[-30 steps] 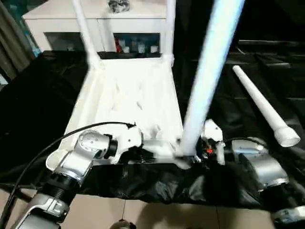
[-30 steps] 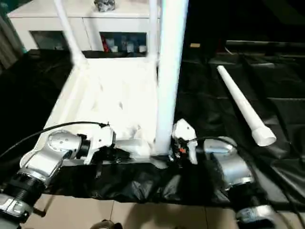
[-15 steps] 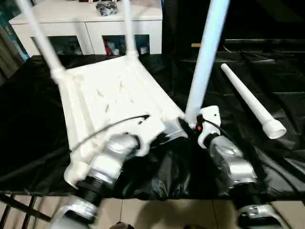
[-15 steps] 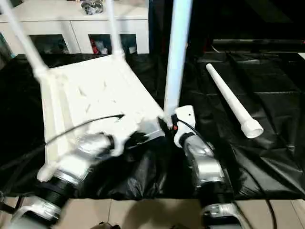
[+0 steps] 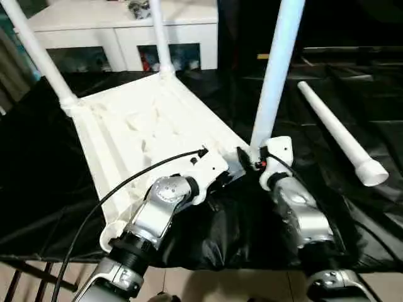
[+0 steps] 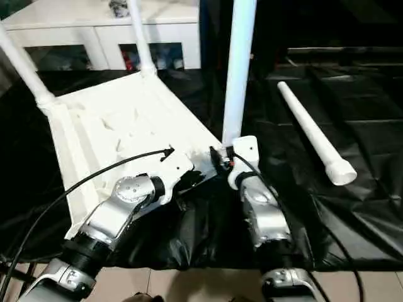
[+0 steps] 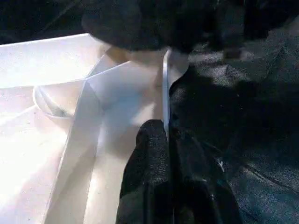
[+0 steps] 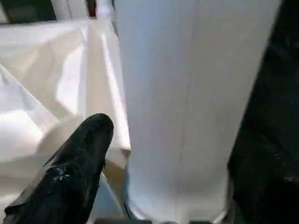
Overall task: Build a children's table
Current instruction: Rotate table base
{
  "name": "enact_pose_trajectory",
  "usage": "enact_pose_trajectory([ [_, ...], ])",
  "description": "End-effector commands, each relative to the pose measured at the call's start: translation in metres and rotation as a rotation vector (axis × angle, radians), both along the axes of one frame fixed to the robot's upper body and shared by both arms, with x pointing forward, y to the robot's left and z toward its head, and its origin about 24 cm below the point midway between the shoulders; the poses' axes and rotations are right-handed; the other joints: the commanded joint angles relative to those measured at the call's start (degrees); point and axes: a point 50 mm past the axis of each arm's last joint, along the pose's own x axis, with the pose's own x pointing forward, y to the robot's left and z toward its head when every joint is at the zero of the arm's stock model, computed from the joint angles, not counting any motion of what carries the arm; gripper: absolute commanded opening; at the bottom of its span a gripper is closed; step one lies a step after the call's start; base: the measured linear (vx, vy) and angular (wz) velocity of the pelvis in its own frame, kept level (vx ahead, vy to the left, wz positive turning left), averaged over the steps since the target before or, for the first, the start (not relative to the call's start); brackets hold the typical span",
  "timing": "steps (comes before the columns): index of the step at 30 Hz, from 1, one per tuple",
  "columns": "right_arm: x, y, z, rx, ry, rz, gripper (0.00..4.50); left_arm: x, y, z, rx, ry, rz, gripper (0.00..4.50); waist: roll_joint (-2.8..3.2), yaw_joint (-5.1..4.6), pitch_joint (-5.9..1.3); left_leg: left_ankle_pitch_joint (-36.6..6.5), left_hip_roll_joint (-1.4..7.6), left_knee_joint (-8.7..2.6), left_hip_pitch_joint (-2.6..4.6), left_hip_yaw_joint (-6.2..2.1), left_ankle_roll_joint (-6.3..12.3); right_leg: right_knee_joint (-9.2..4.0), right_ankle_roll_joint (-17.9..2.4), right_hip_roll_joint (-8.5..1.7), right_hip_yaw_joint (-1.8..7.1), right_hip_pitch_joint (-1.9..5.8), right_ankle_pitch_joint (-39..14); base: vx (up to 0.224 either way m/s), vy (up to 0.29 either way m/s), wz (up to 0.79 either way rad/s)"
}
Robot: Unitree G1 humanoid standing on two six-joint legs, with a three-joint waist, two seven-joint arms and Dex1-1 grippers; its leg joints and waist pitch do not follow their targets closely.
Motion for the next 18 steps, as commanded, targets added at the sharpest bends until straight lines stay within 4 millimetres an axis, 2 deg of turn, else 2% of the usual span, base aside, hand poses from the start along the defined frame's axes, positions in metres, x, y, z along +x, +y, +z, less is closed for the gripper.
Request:
enact_pose_trajectory([
  [1,-0.009,-0.009,0.008,-0.025,-0.022,0.051,3.8,0.005,0.0,0.007,-0.012,-0.045,0.011,0.0,-0.99,0.23,-3.89,-15.12,1.63,-3.59,0.8,-1.0,4.03,-4.03,-9.17,-1.64,1.55,2.75,-15.24,0.0,0.0,0.0],
  [2,-0.009,-0.009,0.008,-0.025,-0.022,0.051,3.8,0.005,0.0,0.007,-0.012,-0.045,0.011,0.0,-0.94,0.44,-3.89,-15.18,1.74,-3.53,1.0,-0.95,4.12,-4.1,-8.94,-1.63,1.65,2.57,-15.38,0.0,0.0,0.0],
  [3,-0.013,-0.014,0.01,-0.034,-0.023,0.074,3.8,0.005,0.002,0.007,-0.012,-0.045,0.016,0.0,-1.44,0.23,-3.88,-14.96,1.68,-3.55,0.79,-0.91,4.22,-4.06,-9.19,-1.7,1.69,2.66,-15.42,0.0,0.0,0.0],
  [6,-0.025,-0.032,0.016,-0.015,-0.026,0.119,3.8,0.004,0.004,0.004,-0.012,-0.04,0.02,0.0,-1.47,0.36,-3.76,-15.47,1.59,-3.49,0.69,-0.94,4.67,-4.34,-8.06,-1.79,1.66,2.77,-18.38,0.0,0.0,0.0],
  [7,-0.028,-0.038,0.018,0.0,-0.027,0.133,3.8,0.004,0.005,0.003,-0.012,-0.039,0.019,0.0,-2.43,0.22,-3.68,-15.37,1.64,-3.55,0.5,-0.89,4.87,-4.53,-7.67,-1.75,1.63,2.77,-19.37,0.0,0.0,0.0],
  [8,-0.031,-0.043,0.019,0.009,-0.025,0.144,3.8,0.003,0.006,0.003,-0.012,-0.042,0.02,0.0,-2.41,0.37,-3.7,-15.49,1.58,-3.5,0.59,-0.92,4.99,-4.43,-7.67,-1.83,1.59,2.76,-20.12,0.0,0.0,0.0],
  [9,-0.033,-0.048,0.019,0.006,-0.018,0.153,3.8,0.003,0.007,0.003,-0.014,-0.046,0.024,0.0,-2.11,0.35,-3.6,-15.5,1.66,-3.56,0.5,-1.0,5.05,-4.53,-7.3,-1.93,1.61,2.74,-21.39,0.0,0.0,0.0],
  [10,-0.036,-0.057,0.016,-0.02,0.004,0.167,3.8,0.004,0.011,0.006,-0.033,-0.057,0.047,0.0,-2.91,0.2,-3.5,-15.55,1.56,-3.55,0.35,-0.96,5.1,-4.72,-6.74,-1.95,1.48,2.74,-22.98,0.0,0.0,0.0],
  [12,-0.038,-0.062,0.015,-0.039,0.019,0.175,3.85,0.005,0.015,0.008,-0.047,-0.063,0.064,0.44,-2.85,0.28,-3.45,-15.72,1.62,-3.45,0.59,-0.91,4.91,-4.92,-6.42,-1.95,1.52,2.42,-24.62,0.0,0.0,0.0],
  [13,-0.038,-0.063,0.014,-0.042,0.022,0.175,3.85,0.005,0.016,0.009,-0.049,-0.062,0.066,0.55,-2.85,0.14,-3.39,-15.55,1.5,-3.48,0.36,-0.94,4.84,-4.96,-6.18,-1.94,1.46,2.49,-25.24,0.0,0.0,0.0],
  [14,-0.04,-0.067,0.012,-0.052,0.042,0.178,3.85,0.006,0.024,0.012,-0.056,-0.063,0.079,0.55,-3.16,0.07,-3.4,-15.45,1.48,-3.47,0.25,-0.95,4.77,-4.91,-6.15,-2.0,1.39,2.59,-25.43,0.0,0.0,0.0],
  [15,-0.041,-0.07,0.01,-0.046,0.077,0.189,3.85,0.007,0.039,0.02,-0.061,-0.07,0.107,0.59,-3.1,0.11,-3.42,-15.59,1.62,-3.56,0.32,-1.09,4.64,-4.81,-6.39,-2.17,1.36,2.59,-25.95,0.0,0.0,0.0],
  [17,-0.043,-0.066,0.009,-0.054,0.111,0.232,3.85,0.012,0.059,0.034,-0.055,-0.12,0.176,0.8,-2.79,0.0,-3.39,-16.34,1.88,-3.62,0.7,-1.09,4.06,-4.76,-7.2,-1.79,1.4,2.2,-24.39,0.0,0.0,0.0],
  [18,-0.043,-0.066,0.009,-0.054,0.111,0.232,3.85,0.012,0.059,0.034,-0.055,-0.12,0.176,0.91,-2.82,-0.08,-3.31,-16.4,1.86,-3.67,0.69,-1.1,3.96,-4.7,-7.45,-1.66,1.39,2.19,-23.63,0.0,0.0,0.0],
])
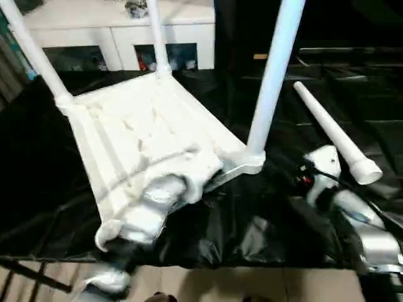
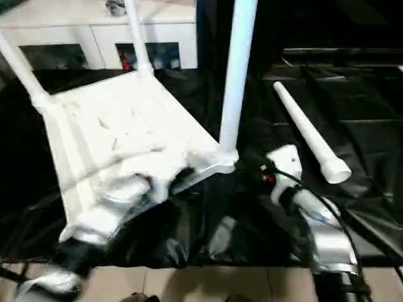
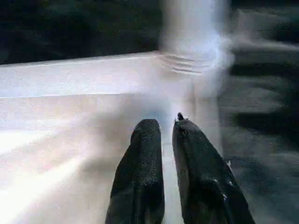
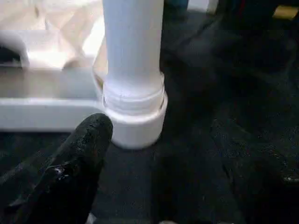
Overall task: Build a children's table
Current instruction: Rotate table base
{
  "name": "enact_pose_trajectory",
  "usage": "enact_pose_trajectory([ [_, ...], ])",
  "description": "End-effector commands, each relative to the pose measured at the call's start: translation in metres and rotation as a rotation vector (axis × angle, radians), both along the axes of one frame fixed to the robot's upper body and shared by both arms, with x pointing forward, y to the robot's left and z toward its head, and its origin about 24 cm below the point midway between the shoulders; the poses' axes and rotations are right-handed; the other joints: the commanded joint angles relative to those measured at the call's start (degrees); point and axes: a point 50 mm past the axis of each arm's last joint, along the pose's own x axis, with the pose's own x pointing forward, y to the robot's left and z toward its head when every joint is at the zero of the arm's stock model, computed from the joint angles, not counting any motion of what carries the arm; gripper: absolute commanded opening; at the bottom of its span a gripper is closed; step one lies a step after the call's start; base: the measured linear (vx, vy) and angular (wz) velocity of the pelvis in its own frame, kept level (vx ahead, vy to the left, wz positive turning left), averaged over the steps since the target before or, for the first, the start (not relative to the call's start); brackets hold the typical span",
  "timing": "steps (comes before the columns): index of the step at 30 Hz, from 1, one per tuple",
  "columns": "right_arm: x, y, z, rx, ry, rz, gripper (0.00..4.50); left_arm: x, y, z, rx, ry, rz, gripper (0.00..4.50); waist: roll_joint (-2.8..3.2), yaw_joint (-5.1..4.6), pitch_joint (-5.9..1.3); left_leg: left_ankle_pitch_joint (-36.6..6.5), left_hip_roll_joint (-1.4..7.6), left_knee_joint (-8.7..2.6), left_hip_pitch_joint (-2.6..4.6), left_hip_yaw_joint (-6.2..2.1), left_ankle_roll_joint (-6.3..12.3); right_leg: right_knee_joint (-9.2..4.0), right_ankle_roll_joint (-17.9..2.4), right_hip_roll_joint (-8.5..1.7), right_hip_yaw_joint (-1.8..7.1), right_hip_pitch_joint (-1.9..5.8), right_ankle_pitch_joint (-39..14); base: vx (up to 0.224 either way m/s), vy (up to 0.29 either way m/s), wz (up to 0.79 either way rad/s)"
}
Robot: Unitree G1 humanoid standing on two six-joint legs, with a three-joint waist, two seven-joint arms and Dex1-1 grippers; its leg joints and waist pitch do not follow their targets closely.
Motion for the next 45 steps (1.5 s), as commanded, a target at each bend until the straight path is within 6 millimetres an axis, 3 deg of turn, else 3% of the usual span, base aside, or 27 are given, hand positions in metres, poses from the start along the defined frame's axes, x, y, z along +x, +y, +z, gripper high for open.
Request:
enact_pose_trajectory([
  [1,-0.001,0.013,0.001,0.002,0.026,0.067,3.85,0.007,0.022,0.018,0.0,-0.057,0.095,0.95,-1.41,0.42,-3.69,-16.74,1.6,-3.73,0.68,-1.0,3.77,-4.68,-8.06,-1.79,1.42,2.24,-22.9,0.0,0.0,0.0],
  [3,-0.001,0.017,0.0,0.001,0.036,0.085,3.85,0.008,0.029,0.023,0.001,-0.071,0.125,0.95,-1.31,0.5,-3.78,-16.46,1.65,-3.71,0.8,-1.02,3.54,-4.39,-8.46,-1.81,1.52,2.23,-21.55,0.0,0.0,0.0],
  [5,-0.001,0.028,-0.002,0.011,0.053,0.128,3.85,0.013,0.045,0.031,0.025,-0.101,0.199,0.95,-1.49,0.92,-3.8,-15.77,1.74,-3.7,0.84,-0.97,3.44,-4.16,-9.01,-1.83,1.69,2.18,-19.85,0.0,0.0,0.0],
  [6,0.0,0.036,-0.004,0.015,0.066,0.145,3.85,0.016,0.06,0.036,0.063,-0.12,0.275,0.95,-1.4,0.97,-3.84,-15.77,1.76,-3.72,0.86,-1.02,3.31,-3.99,-9.16,-1.8,1.7,2.2,-19.36,0.0,0.0,0.0],
  [8,0.001,0.041,-0.005,0.016,0.076,0.154,3.85,0.017,0.07,0.04,0.088,-0.13,0.323,0.95,-1.21,0.97,-3.89,-15.37,1.67,-3.77,0.71,-1.09,3.07,-3.71,-9.45,-1.75,1.69,2.3,-17.65,0.0,0.0,0.0],
  [9,0.002,0.051,-0.007,0.017,0.095,0.174,3.85,0.018,0.089,0.041,0.153,-0.136,0.407,0.95,-0.9,1.13,-3.99,-15.11,1.68,-3.73,0.87,-1.15,2.68,-3.54,-9.65,-1.77,1.7,2.3,-16.53,0.0,0.0,0.0],
  [10,0.002,0.056,-0.009,0.014,0.112,0.19,3.85,0.017,0.102,0.042,0.196,-0.137,0.457,0.95,-1.09,0.87,-3.94,-15.16,1.55,-3.8,0.66,-1.23,2.42,-3.27,-9.71,-1.58,1.65,2.46,-15.53,0.0,0.0,0.0],
  [11,0.001,0.061,-0.011,-0.004,0.135,0.205,3.85,0.015,0.113,0.042,0.242,-0.128,0.496,0.66,-0.94,0.85,-3.95,-15.04,1.55,-3.88,0.62,-1.31,2.17,-3.34,-9.57,-1.8,1.63,2.63,-15.83,0.0,0.0,0.0],
  [13,0.001,0.066,-0.02,-0.064,0.208,0.192,3.48,0.007,0.14,0.037,0.363,-0.082,0.574,0.59,-1.0,0.69,-3.94,-14.96,1.54,-3.86,0.77,-1.33,1.66,-3.18,-9.87,-1.62,1.73,2.52,-15.42,0.0,0.0,0.0],
  [15,0.003,0.066,-0.021,-0.062,0.22,0.162,3.48,0.004,0.148,0.034,0.406,-0.06,0.586,0.53,-0.76,0.9,-3.96,-14.96,1.6,-3.78,1.24,-1.18,1.25,-3.29,-10.12,-1.67,1.91,2.09,-15.34,0.0,0.0,0.0],
  [18,0.006,0.066,-0.021,-0.062,0.225,0.134,3.06,0.001,0.158,0.031,0.463,-0.035,0.623,0.18,-0.27,1.41,-4.09,-15.35,1.69,-3.75,1.52,-1.14,0.44,-3.09,-10.78,-1.55,2.05,1.89,-13.49,0.0,0.0,0.0],
  [21,0.008,0.068,-0.019,-0.059,0.224,0.127,2.97,-0.001,0.162,0.031,0.489,-0.026,0.649,0.08,-0.24,2.17,-3.95,-16.97,1.7,-3.92,1.65,-1.12,-0.5,-3.11,-10.73,-1.52,2.13,1.78,-13.37,0.0,0.0,0.0],
  [22,0.009,0.069,-0.017,-0.053,0.222,0.128,2.69,-0.002,0.161,0.027,0.496,0.003,0.633,0.0,-0.68,2.06,-3.92,-17.68,1.65,-4.03,1.5,-1.16,-0.71,-3.14,-10.37,-1.59,2.12,1.99,-14.11,0.0,0.0,0.0],
  [23,0.01,0.071,-0.016,-0.046,0.217,0.128,2.69,-0.004,0.159,0.02,0.507,0.039,0.604,0.0,-0.76,2.09,-3.89,-17.99,1.58,-4.1,1.38,-1.23,-0.76,-3.16,-9.96,-1.76,2.13,2.09,-15.35,0.0,0.0,0.0],
  [28,0.015,0.073,-0.015,-0.046,0.212,0.116,2.25,-0.008,0.155,0.007,0.527,0.119,0.528,0.0,-0.64,2.0,-3.81,-18.92,1.61,-4.22,1.38,-1.38,-1.29,-3.55,-8.9,-1.98,2.23,1.86,-18.6,0.0,0.0,0.0],
  [32,0.025,0.073,-0.017,-0.056,0.215,0.07,2.0,-0.02,0.142,-0.008,0.606,0.24,0.284,0.0,-0.91,1.85,-3.79,-19.34,1.55,-4.31,1.4,-1.46,-1.44,-3.61,-9.04,-1.99,2.3,1.83,-19.42,0.0,0.0,0.0],
  [34,0.029,0.074,-0.018,-0.064,0.217,0.048,1.81,-0.026,0.138,-0.012,0.643,0.295,0.171,0.0,-0.57,2.02,-3.68,-20.46,1.66,-4.31,1.78,-1.54,-2.04,-3.8,-9.33,-2.09,2.45,1.52,-20.37,0.0,0.0,0.0],
  [36,0.031,0.073,-0.019,-0.069,0.217,0.04,1.61,-0.027,0.137,-0.012,0.655,0.306,0.137,0.0,-0.61,1.79,-3.65,-20.57,1.59,-4.49,1.38,-1.69,-2.35,-3.52,-9.33,-2.01,2.42,1.87,-19.81,0.0,0.0,0.0],
  [38,0.035,0.074,-0.019,-0.082,0.215,0.021,1.43,-0.032,0.132,-0.012,0.677,0.347,0.03,0.0,-0.71,1.8,-3.74,-20.19,1.57,-4.46,1.55,-1.75,-2.54,-3.47,-9.6,-2.01,2.47,1.8,-19.05,0.0,0.0,0.0],
  [41,0.039,0.075,-0.019,-0.078,0.213,0.022,1.17,-0.041,0.121,-0.01,0.656,0.4,-0.121,0.0,-0.64,1.79,-3.64,-20.74,1.52,-4.31,1.78,-1.62,-2.71,-3.36,-10.56,-2.02,2.56,1.67,-19.24,0.0,0.0,0.0],
  [42,0.041,0.077,-0.019,-0.074,0.207,0.028,1.08,-0.044,0.114,-0.008,0.633,0.406,-0.194,0.0,0.01,2.0,-3.69,-20.93,1.52,-4.3,1.86,-1.73,-2.91,-3.3,-10.7,-2.16,2.57,1.64,-19.29,0.0,0.0,0.0],
  [43,0.042,0.077,-0.019,-0.073,0.206,0.028,1.0,-0.045,0.112,-0.008,0.621,0.412,-0.209,0.0,-0.27,1.76,-3.69,-21.06,1.54,-4.35,1.7,-1.67,-3.13,-3.23,-10.94,-1.93,2.51,1.75,-18.5,0.0,0.0,0.0],
  [44,0.046,0.079,-0.018,-0.077,0.196,0.035,0.94,-0.052,0.096,-0.003,0.536,0.435,-0.327,0.0,-0.13,1.89,-3.7,-21.28,1.52,-4.33,1.85,-1.66,-3.33,-3.14,-11.1,-1.93,2.51,1.67,-18.28,0.0,0.0,0.0],
  [45,0.046,0.079,-0.018,-0.077,0.196,0.035,0.88,-0.052,0.096,-0.003,0.536,0.435,-0.327,0.0,-0.23,1.77,-3.71,-21.2,1.48,-4.29,1.68,-1.66,-3.49,-3.06,-11.65,-2.01,2.5,1.79,-17.8,0.0,0.0,0.0],
])
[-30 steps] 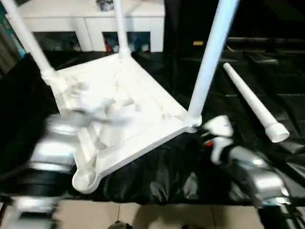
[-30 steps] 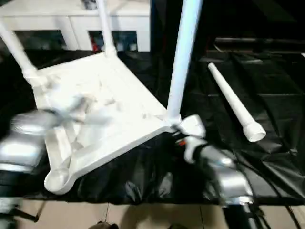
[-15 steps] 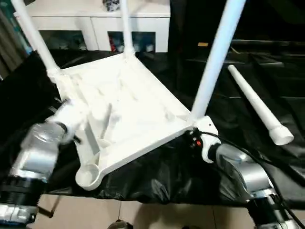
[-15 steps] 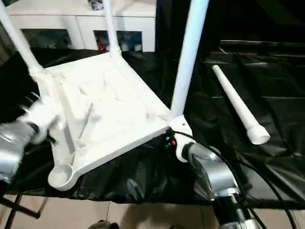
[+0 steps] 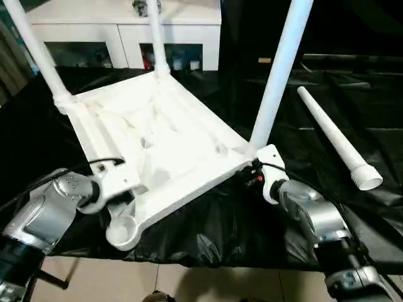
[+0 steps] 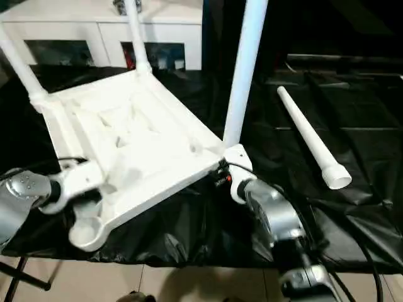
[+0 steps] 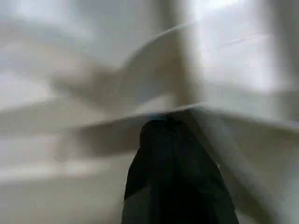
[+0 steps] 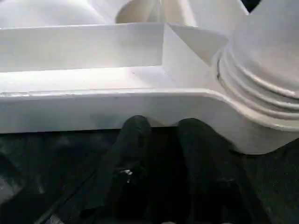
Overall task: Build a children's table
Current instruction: Rotate table base
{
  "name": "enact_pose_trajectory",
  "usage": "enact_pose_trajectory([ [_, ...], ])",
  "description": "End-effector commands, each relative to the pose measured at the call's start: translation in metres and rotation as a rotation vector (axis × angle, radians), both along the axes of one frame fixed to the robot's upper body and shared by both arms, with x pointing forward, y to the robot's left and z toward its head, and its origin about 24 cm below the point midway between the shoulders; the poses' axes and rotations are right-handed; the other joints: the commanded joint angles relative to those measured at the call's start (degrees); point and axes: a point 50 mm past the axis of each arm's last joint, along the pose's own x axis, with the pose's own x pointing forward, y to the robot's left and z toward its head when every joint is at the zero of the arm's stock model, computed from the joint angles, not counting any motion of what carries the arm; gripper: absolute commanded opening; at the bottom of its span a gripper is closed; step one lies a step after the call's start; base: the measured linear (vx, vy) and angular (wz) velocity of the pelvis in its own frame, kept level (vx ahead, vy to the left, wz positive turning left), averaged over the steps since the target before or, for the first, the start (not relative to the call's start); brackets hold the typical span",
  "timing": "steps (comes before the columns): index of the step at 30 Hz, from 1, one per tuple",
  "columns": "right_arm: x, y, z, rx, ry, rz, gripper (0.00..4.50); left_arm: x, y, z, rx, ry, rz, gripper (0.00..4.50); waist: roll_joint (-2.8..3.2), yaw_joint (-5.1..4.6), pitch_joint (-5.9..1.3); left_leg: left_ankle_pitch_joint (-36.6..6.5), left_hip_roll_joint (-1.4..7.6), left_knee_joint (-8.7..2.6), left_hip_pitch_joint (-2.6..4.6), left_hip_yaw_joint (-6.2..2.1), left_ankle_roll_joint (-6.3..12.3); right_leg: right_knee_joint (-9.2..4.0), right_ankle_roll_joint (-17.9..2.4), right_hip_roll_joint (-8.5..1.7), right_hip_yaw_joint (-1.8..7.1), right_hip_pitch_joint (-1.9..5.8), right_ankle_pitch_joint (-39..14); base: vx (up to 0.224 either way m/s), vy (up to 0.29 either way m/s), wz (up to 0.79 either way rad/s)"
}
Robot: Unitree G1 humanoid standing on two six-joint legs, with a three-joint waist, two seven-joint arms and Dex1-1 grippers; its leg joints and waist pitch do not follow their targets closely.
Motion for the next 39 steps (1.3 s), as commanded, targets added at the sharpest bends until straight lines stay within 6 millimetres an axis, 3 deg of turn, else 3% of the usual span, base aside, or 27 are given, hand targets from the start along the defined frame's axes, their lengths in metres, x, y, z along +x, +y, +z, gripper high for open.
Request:
enact_pose_trajectory([
  [1,0.009,0.009,0.008,0.008,-0.049,0.026,0.69,-0.014,-0.03,-0.001,-0.137,0.115,-0.149,0.0,0.44,-0.01,-3.71,-21.02,1.52,-4.4,1.56,-0.82,-3.23,-3.26,-11.53,-2.64,2.08,1.9,-17.15,0.0,0.0,0.0],
  [3,0.011,0.01,0.008,0.006,-0.052,0.029,0.69,-0.016,-0.034,0.0,-0.158,0.128,-0.17,0.0,0.46,-0.16,-3.65,-20.49,1.51,-4.37,1.39,-0.81,-3.13,-3.23,-12.12,-2.49,2.05,2.07,-15.82,0.0,0.0,0.0],
  [4,0.015,0.013,0.009,0.002,-0.063,0.041,0.55,-0.018,-0.047,-0.001,-0.204,0.142,-0.217,0.0,0.6,-0.21,-3.66,-20.31,1.43,-4.25,1.32,-0.79,-3.03,-3.08,-12.12,-2.57,2.09,2.13,-15.71,0.0,0.0,0.0],
  [9,0.018,0.017,0.012,0.007,-0.073,0.049,0.03,-0.017,-0.064,-0.005,-0.219,0.141,-0.259,0.0,0.32,-0.89,-3.87,-17.98,1.2,-3.92,0.95,-0.74,-2.13,-2.88,-12.31,-2.39,2.04,2.58,-14.22,0.0,0.0,0.0],
  [10,0.02,0.019,0.012,0.01,-0.078,0.051,0.03,-0.011,-0.076,-0.007,-0.234,0.107,-0.255,0.0,0.29,-1.38,-3.78,-17.78,1.18,-3.94,0.77,-0.65,-1.84,-2.98,-12.4,-2.28,2.07,2.57,-14.28,0.0,0.0,0.0],
  [12,0.021,0.021,0.012,0.013,-0.084,0.052,0.03,0.001,-0.092,-0.007,-0.271,0.034,-0.224,0.0,0.76,-1.15,-3.79,-18.6,1.14,-3.67,1.28,-0.64,-1.95,-3.24,-12.29,-2.26,2.05,2.28,-15.5,0.0,0.0,0.0],
  [13,0.021,0.021,0.012,0.015,-0.086,0.052,0.03,0.005,-0.097,-0.007,-0.285,0.017,-0.213,0.0,0.5,-1.23,-3.75,-19.52,1.21,-3.71,1.26,-0.63,-1.95,-3.45,-12.17,-2.28,2.03,2.36,-16.47,0.0,0.0,0.0],
  [14,0.021,0.02,0.01,0.016,-0.088,0.05,0.03,0.014,-0.108,-0.005,-0.313,-0.031,-0.183,0.0,0.87,-1.27,-3.73,-19.51,1.13,-3.74,1.03,-0.71,-1.91,-3.39,-11.85,-2.22,1.95,2.49,-16.96,0.0,0.0,0.0],
  [16,0.02,0.018,0.01,0.016,-0.089,0.045,0.03,0.021,-0.116,-0.005,-0.327,-0.064,-0.157,0.0,0.43,-1.23,-3.84,-20.05,1.16,-3.73,1.06,-0.89,-1.94,-3.56,-11.25,-2.32,1.84,2.69,-17.86,0.0,0.0,0.0],
  [17,0.02,0.018,0.009,0.015,-0.089,0.043,0.03,0.024,-0.118,-0.005,-0.33,-0.074,-0.148,0.0,0.64,-1.45,-3.73,-19.84,1.07,-3.76,0.78,-0.84,-1.75,-3.65,-11.16,-2.25,1.83,2.72,-18.01,0.0,0.0,0.0],
  [18,0.019,0.016,0.009,0.016,-0.092,0.033,0.03,0.033,-0.126,-0.005,-0.342,-0.119,-0.118,0.0,1.64,-1.45,-3.81,-20.48,1.07,-3.64,1.02,-0.96,-2.06,-3.65,-11.05,-2.2,1.77,2.58,-17.85,0.0,0.0,0.0],
  [19,0.019,0.014,0.009,0.017,-0.095,0.026,0.03,0.038,-0.129,-0.005,-0.348,-0.134,-0.1,0.0,0.86,-1.67,-3.73,-21.62,0.91,-3.51,1.17,-0.83,-1.8,-4.04,-10.74,-1.95,1.66,2.47,-18.56,0.0,0.0,0.0],
  [21,0.019,0.007,0.012,0.016,-0.115,0.001,0.03,0.051,-0.136,-0.005,-0.348,-0.194,-0.049,0.0,1.06,-1.61,-3.76,-21.59,0.64,-3.35,1.04,-0.85,-1.41,-4.26,-10.2,-1.98,1.53,2.69,-19.71,0.0,0.0,0.0],
  [22,0.019,0.0,0.017,0.018,-0.138,-0.021,0.03,0.058,-0.137,-0.007,-0.339,-0.22,-0.02,0.0,1.04,-1.62,-3.85,-20.55,0.69,-3.38,0.9,-0.85,-0.93,-4.35,-10.07,-1.99,1.58,2.8,-19.13,0.0,0.0,0.0],
  [23,0.019,-0.007,0.022,0.027,-0.159,-0.049,0.03,0.063,-0.136,-0.009,-0.335,-0.25,0.01,0.0,2.26,-1.53,-3.89,-20.35,0.63,-3.33,0.84,-1.09,-1.0,-4.09,-10.1,-2.1,1.52,2.92,-18.82,0.0,0.0,0.0],
  [24,0.018,-0.009,0.024,0.032,-0.168,-0.062,0.03,0.064,-0.135,-0.009,-0.331,-0.262,0.021,0.0,1.46,-1.52,-3.86,-20.85,0.63,-3.23,1.04,-0.94,-0.46,-4.62,-9.52,-1.89,1.41,2.79,-19.15,0.0,0.0,0.0],
  [25,0.018,-0.014,0.028,0.038,-0.185,-0.085,0.03,0.067,-0.132,-0.01,-0.316,-0.284,0.035,0.0,1.57,-1.57,-3.96,-19.42,0.52,-3.28,0.52,-1.05,0.01,-4.39,-9.5,-2.02,1.4,3.3,-18.15,0.0,0.0,0.0],
  [26,0.014,-0.024,0.037,0.043,-0.217,-0.132,0.03,0.068,-0.125,-0.01,-0.315,-0.323,0.033,0.0,2.47,-1.69,-3.99,-18.22,0.43,-3.25,0.27,-1.22,0.4,-4.11,-9.41,-2.02,1.28,3.49,-18.14,0.0,0.0,0.0],
  [27,0.012,-0.029,0.041,0.048,-0.234,-0.162,0.03,0.067,-0.121,-0.008,-0.344,-0.317,0.051,0.0,2.4,-1.66,-3.92,-18.53,0.57,-3.24,0.54,-1.05,0.75,-4.64,-8.96,-1.97,1.31,3.16,-18.95,0.0,0.0,0.0],
  [28,0.011,-0.032,0.043,0.05,-0.241,-0.175,0.03,0.066,-0.119,-0.007,-0.361,-0.311,0.061,0.0,2.09,-1.88,-4.17,-17.7,0.47,-3.05,0.48,-1.08,1.06,-4.27,-9.33,-2.0,1.29,3.34,-18.89,0.0,0.0,0.0],
  [30,0.006,-0.038,0.047,0.074,-0.251,-0.222,0.03,0.059,-0.114,0.0,-0.449,-0.307,0.071,0.0,2.12,-1.87,-4.13,-16.04,0.56,-3.04,0.26,-0.95,1.75,-4.25,-9.89,-2.05,1.25,3.2,-19.1,0.0,0.0,0.0],
  [31,-0.001,-0.042,0.049,0.1,-0.259,-0.246,0.03,0.049,-0.108,0.007,-0.547,-0.312,0.075,0.0,1.55,-1.83,-4.22,-15.12,0.79,-3.09,0.14,-0.96,2.09,-4.17,-10.2,-2.23,1.26,3.31,-19.07,0.0,0.0,0.0],
  [33,-0.006,-0.043,0.047,0.11,-0.254,-0.244,0.19,0.045,-0.105,0.011,-0.601,-0.331,0.107,0.0,2.14,-1.69,-4.21,-15.11,1.18,-3.12,0.33,-0.96,2.47,-3.91,-10.78,-2.27,1.32,2.84,-19.02,0.0,0.0,0.0],
  [34,-0.01,-0.042,0.045,0.111,-0.249,-0.246,0.29,0.044,-0.099,0.014,-0.658,-0.392,0.196,0.0,1.87,-1.67,-4.09,-15.99,1.1,-3.14,0.37,-0.86,2.6,-4.1,-10.63,-1.99,1.25,2.59,-19.65,0.0,0.0,0.0],
  [35,-0.011,-0.042,0.044,0.11,-0.248,-0.247,0.29,0.044,-0.097,0.015,-0.672,-0.412,0.228,0.0,2.09,-1.59,-4.18,-16.13,1.13,-3.12,0.33,-0.92,2.37,-3.85,-10.6,-2.01,1.23,2.67,-19.42,0.0,0.0,0.0],
  [38,-0.014,-0.04,0.04,0.122,-0.228,-0.257,0.49,0.043,-0.087,0.016,-0.746,-0.471,0.389,0.4,2.23,-1.83,-3.7,-20.2,0.93,-3.36,0.66,-0.92,1.51,-4.69,-8.67,-1.82,1.04,2.21,-24.26,0.0,0.0,0.0],
  [39,-0.013,-0.038,0.041,0.118,-0.228,-0.279,0.61,0.036,-0.076,0.009,-0.775,-0.504,0.558,0.4,2.53,-1.84,-3.62,-20.99,0.95,-3.37,0.78,-0.97,1.17,-4.7,-8.33,-1.85,1.03,2.09,-25.25,0.0,0.0,0.0],
])
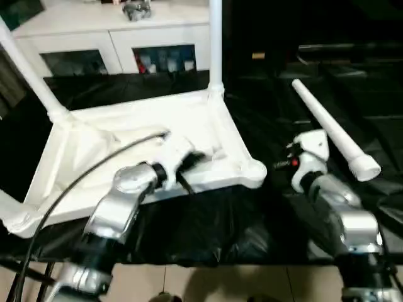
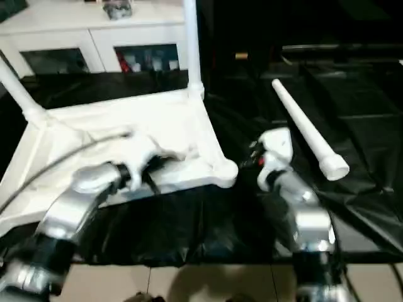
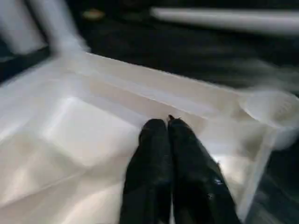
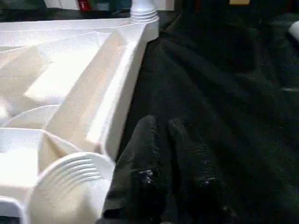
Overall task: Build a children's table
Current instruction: Rotate table base, then pick table leg
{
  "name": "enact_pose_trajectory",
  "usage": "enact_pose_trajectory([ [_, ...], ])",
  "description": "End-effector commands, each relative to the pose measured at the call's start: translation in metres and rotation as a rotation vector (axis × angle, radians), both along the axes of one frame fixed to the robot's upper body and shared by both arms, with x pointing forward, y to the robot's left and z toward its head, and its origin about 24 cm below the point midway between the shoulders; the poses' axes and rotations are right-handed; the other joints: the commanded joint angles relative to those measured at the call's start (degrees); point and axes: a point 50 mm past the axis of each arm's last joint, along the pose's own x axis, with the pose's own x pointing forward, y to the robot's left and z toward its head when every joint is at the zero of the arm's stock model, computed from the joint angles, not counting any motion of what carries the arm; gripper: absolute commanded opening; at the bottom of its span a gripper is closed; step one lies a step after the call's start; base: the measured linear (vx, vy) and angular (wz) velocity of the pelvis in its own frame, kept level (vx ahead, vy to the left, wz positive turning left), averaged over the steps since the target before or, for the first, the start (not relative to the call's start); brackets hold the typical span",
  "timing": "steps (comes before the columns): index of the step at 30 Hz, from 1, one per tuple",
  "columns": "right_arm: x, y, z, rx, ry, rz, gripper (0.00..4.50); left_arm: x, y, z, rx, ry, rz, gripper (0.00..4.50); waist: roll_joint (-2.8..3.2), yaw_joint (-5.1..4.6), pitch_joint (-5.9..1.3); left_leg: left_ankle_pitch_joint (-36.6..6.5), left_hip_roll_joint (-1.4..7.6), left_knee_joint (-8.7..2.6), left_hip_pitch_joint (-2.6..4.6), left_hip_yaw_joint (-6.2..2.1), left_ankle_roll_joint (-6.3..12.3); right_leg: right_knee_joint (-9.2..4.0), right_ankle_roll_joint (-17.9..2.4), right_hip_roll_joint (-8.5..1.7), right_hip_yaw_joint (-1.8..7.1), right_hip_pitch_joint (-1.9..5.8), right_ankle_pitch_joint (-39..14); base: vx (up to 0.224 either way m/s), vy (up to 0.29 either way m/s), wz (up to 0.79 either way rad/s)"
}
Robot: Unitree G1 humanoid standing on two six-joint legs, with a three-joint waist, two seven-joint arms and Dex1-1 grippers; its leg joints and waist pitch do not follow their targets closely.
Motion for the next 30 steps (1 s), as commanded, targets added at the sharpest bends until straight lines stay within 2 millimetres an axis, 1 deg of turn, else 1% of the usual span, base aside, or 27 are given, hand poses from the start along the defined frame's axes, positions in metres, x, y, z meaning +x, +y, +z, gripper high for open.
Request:
enact_pose_trajectory([
  [1,0.002,0.0,0.005,-0.012,-0.011,-0.037,0.76,-0.007,0.017,-0.005,-0.069,0.011,0.196,0.6,-1.05,-0.12,-3.41,-21.43,1.04,-4.07,0.73,-0.54,1.05,-5.32,-7.68,-2.01,1.09,2.37,-26.64,0.0,0.0,0.0],
  [3,0.002,-0.002,0.007,-0.032,-0.024,-0.058,0.86,-0.011,0.02,-0.007,-0.094,0.017,0.249,0.84,-1.53,-0.14,-3.38,-22.09,0.73,-3.88,1.04,-0.37,0.96,-5.94,-5.48,-1.82,1.06,1.79,-30.58,0.0,0.0,0.0],
  [4,0.003,-0.004,0.012,-0.057,-0.062,-0.078,0.86,-0.014,0.021,-0.006,-0.12,-0.003,0.313,0.84,-1.34,-0.1,-3.44,-21.86,0.77,-3.85,1.0,-0.45,0.81,-5.86,-5.05,-1.93,1.1,1.81,-31.1,0.0,0.0,0.0],
  [5,0.002,-0.006,0.015,-0.073,-0.089,-0.09,1.08,-0.017,0.022,-0.005,-0.144,-0.014,0.356,0.93,-1.82,-0.16,-3.25,-22.09,0.77,-3.86,0.95,-0.45,0.64,-6.39,-3.32,-1.87,0.93,1.58,-33.73,0.0,0.0,0.0],
  [6,0.002,-0.006,0.015,-0.073,-0.089,-0.09,1.08,-0.017,0.022,-0.005,-0.144,-0.014,0.356,0.93,-1.7,-0.09,-3.24,-22.26,0.76,-3.81,1.03,-0.49,0.64,-6.53,-2.91,-1.96,0.9,1.46,-34.35,0.0,0.0,0.0],
  [7,-0.002,-0.006,0.02,-0.016,-0.115,-0.089,1.17,-0.023,0.022,-0.008,-0.118,-0.034,0.456,1.06,-2.0,0.04,-3.29,-22.52,0.7,-3.73,1.2,-0.47,0.78,-6.6,-2.02,-1.78,0.9,1.18,-35.02,0.0,0.0,0.0],
  [8,-0.004,-0.005,0.019,0.002,-0.112,-0.085,1.23,-0.024,0.022,-0.006,-0.126,-0.077,0.474,1.19,-2.84,-0.07,-3.13,-22.39,0.71,-3.82,0.89,-0.45,1.08,-6.89,-1.39,-1.69,0.87,1.28,-35.11,0.0,0.0,0.0],
  [9,-0.008,-0.003,0.019,0.022,-0.11,-0.073,1.29,-0.027,0.022,-0.002,-0.14,-0.138,0.502,1.27,-2.31,0.16,-3.07,-22.21,0.7,-3.97,0.71,-0.61,1.19,-7.01,-0.28,-1.78,0.79,1.3,-35.73,0.0,0.0,0.0],
  [10,-0.009,-0.001,0.018,0.023,-0.109,-0.067,1.51,-0.029,0.022,0.0,-0.152,-0.165,0.513,1.32,-2.26,0.12,-3.22,-22.16,0.82,-4.13,0.67,-0.75,1.15,-7.14,0.2,-1.82,0.77,1.37,-35.03,0.0,0.0,0.0],
  [11,-0.012,0.0,0.017,0.02,-0.097,-0.063,1.51,-0.03,0.023,-0.002,-0.147,-0.142,0.536,1.32,-3.1,-0.15,-3.42,-22.0,1.13,-4.47,0.4,-0.81,0.87,-6.87,-0.07,-1.62,0.73,1.73,-32.73,0.0,0.0,0.0],
  [13,-0.015,0.004,0.015,0.009,-0.088,-0.058,1.74,-0.032,0.024,-0.003,-0.146,-0.099,0.566,1.63,-2.81,0.05,-3.35,-22.62,1.26,-4.53,0.85,-0.79,0.8,-6.82,-0.97,-1.65,0.99,1.19,-31.11,0.0,0.0,0.0],
  [14,-0.017,0.007,0.015,0.006,-0.088,-0.044,1.83,-0.033,0.024,-0.003,-0.157,-0.082,0.569,1.69,-2.72,-0.05,-3.28,-23.17,1.3,-4.58,0.82,-0.84,0.56,-6.63,-1.23,-1.63,1.01,1.24,-30.75,0.0,0.0,0.0],
  [15,-0.018,0.008,0.015,0.004,-0.091,-0.041,1.83,-0.033,0.023,-0.002,-0.163,-0.077,0.57,1.69,-2.85,-0.09,-3.24,-23.42,1.33,-4.75,0.52,-0.98,0.33,-6.5,-1.42,-1.71,1.0,1.56,-29.85,0.0,0.0,0.0],
  [16,-0.021,0.012,0.015,0.008,-0.086,-0.043,1.94,-0.034,0.023,-0.001,-0.167,-0.08,0.576,1.75,-3.4,-0.19,-3.26,-23.66,1.35,-4.7,0.68,-0.95,0.06,-6.6,-1.4,-1.48,0.96,1.38,-29.34,0.0,0.0,0.0],
  [18,-0.024,0.013,0.014,0.009,-0.08,-0.05,2.11,-0.034,0.023,0.0,-0.162,-0.09,0.584,1.96,-2.67,-0.74,-3.23,-25.64,2.46,-5.31,1.45,-2.06,-2.03,-6.52,-1.46,0.47,-0.05,1.36,-24.84,0.0,0.0,0.0],
  [19,-0.025,0.013,0.013,0.003,-0.079,-0.053,2.24,-0.034,0.023,0.0,-0.159,-0.096,0.589,2.07,-2.59,-1.34,-2.84,-29.09,2.51,-8.24,-2.95,-5.91,0.22,-2.9,-3.69,-0.2,-2.8,4.67,-18.67,0.0,0.0,0.0],
  [20,-0.026,0.014,0.012,-0.004,-0.076,-0.049,2.35,-0.035,0.023,-0.001,-0.153,-0.104,0.592,2.15,-1.71,-2.02,-3.57,-34.09,5.7,-8.63,0.73,-10.35,0.73,-1.18,-6.63,0.27,-2.62,2.6,-12.12,0.006,-0.054,0.38],
  [21,-0.026,0.014,0.011,-0.01,-0.075,-0.045,2.45,-0.035,0.023,-0.001,-0.146,-0.107,0.6,2.21,-1.68,-2.75,-3.15,-34.56,6.49,-9.33,0.55,-12.38,1.97,0.44,-8.67,0.46,-2.51,2.52,-10.69,0.047,-0.111,0.65],
  [22,-0.026,0.014,0.011,-0.009,-0.073,-0.047,2.52,-0.036,0.024,-0.001,-0.142,-0.105,0.605,2.3,-1.13,-3.11,-2.81,-34.61,6.77,-9.99,1.16,-15.2,3.94,2.98,-11.6,1.08,-2.02,1.69,-11.41,0.047,-0.111,0.65],
  [23,-0.026,0.014,0.012,0.001,-0.075,-0.05,2.56,-0.037,0.024,-0.001,-0.131,-0.102,0.599,2.4,-1.44,-2.94,-2.63,-34.81,4.72,-9.92,0.66,-15.94,5.6,3.69,-14.32,1.06,-1.26,1.85,-12.34,0.011,-0.18,0.63],
  [24,-0.025,0.014,0.013,0.022,-0.077,-0.059,2.6,-0.038,0.024,-0.001,-0.127,-0.1,0.592,2.47,-1.82,-3.04,-2.6,-34.16,3.47,-9.95,0.02,-15.97,5.8,3.38,-16.28,0.89,-0.94,2.32,-12.45,0.006,-0.23,0.68],
  [25,-0.025,0.013,0.014,0.041,-0.079,-0.067,2.6,-0.039,0.024,-0.001,-0.128,-0.092,0.587,2.47,-2.61,-3.02,-2.84,-31.36,4.97,-8.66,1.56,-13.14,4.95,1.37,-18.33,0.3,0.36,1.27,-13.52,0.006,-0.23,0.68],
  [26,-0.024,0.012,0.015,0.039,-0.079,-0.079,2.89,-0.039,0.024,-0.001,-0.124,-0.094,0.577,2.6,-4.13,-2.55,-2.33,-28.74,1.68,-6.12,1.18,-10.01,3.88,-2.18,-22.0,-0.01,0.9,1.57,-17.81,0.015,-0.292,0.51],
  [27,-0.024,0.011,0.015,0.034,-0.078,-0.088,2.97,-0.039,0.023,0.0,-0.122,-0.095,0.571,2.69,-4.84,-1.76,-2.66,-24.87,-3.66,0.63,2.14,-6.07,2.93,-6.53,-24.9,-0.43,0.73,0.39,-23.3,-0.043,-0.311,0.21],
  [28,-0.024,0.011,0.015,0.034,-0.076,-0.09,2.98,-0.038,0.024,-0.001,-0.122,-0.09,0.573,2.79,-6.19,0.03,-2.4,-18.06,-6.49,13.14,-0.22,-0.85,7.2,-8.78,-22.86,-2.47,2.05,1.97,-35.38,-0.043,-0.311,0.21],
  [29,-0.024,0.01,0.015,0.034,-0.075,-0.09,3.03,-0.038,0.024,-0.001,-0.123,-0.086,0.575,2.86,-6.7,0.82,-2.07,-15.63,-5.87,12.3,-3.53,-1.55,8.35,-6.71,-14.87,-3.88,4.82,5.24,-35.06,-0.032,-0.252,0.01],
  [30,-0.025,0.009,0.016,0.036,-0.077,-0.097,3.15,-0.037,0.024,-0.001,-0.12,-0.083,0.569,2.9,-6.55,1.27,-2.64,-15.38,-6.23,10.95,-3.33,-1.71,8.44,-6.13,-10.2,-3.82,5.76,6.14,-32.68,0.006,-0.224,0.17],
])
